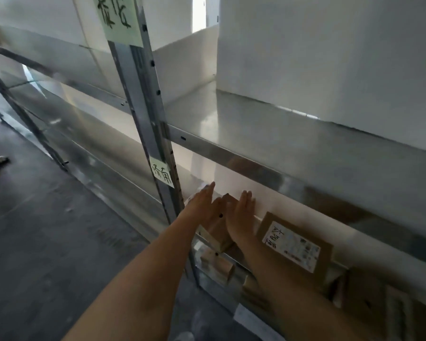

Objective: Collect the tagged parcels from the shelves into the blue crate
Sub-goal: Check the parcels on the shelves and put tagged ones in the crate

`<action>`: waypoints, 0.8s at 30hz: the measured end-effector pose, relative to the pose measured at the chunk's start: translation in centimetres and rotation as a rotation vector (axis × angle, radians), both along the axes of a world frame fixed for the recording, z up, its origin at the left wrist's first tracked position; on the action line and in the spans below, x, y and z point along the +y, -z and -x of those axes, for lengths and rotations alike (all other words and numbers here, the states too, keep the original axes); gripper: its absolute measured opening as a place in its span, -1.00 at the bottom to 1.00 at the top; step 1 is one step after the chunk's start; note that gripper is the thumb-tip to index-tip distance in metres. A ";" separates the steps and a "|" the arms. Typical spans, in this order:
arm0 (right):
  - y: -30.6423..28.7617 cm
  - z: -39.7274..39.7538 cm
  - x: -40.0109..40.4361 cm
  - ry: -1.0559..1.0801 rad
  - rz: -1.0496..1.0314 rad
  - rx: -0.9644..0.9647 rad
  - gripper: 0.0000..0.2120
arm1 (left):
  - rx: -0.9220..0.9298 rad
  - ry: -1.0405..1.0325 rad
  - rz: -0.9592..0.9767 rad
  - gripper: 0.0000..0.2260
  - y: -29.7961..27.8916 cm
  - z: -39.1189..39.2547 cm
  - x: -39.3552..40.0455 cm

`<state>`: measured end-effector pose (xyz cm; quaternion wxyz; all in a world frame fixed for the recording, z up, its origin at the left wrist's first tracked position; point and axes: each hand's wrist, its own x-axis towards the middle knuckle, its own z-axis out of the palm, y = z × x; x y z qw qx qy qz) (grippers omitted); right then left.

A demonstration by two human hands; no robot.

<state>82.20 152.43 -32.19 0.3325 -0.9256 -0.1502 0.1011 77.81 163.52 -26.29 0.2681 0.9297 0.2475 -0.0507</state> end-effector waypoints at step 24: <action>-3.3 4.2 -2.2 0.612 -0.966 0.412 -0.44 | -0.076 -0.195 1.100 -0.63 0.1 0.2 3.7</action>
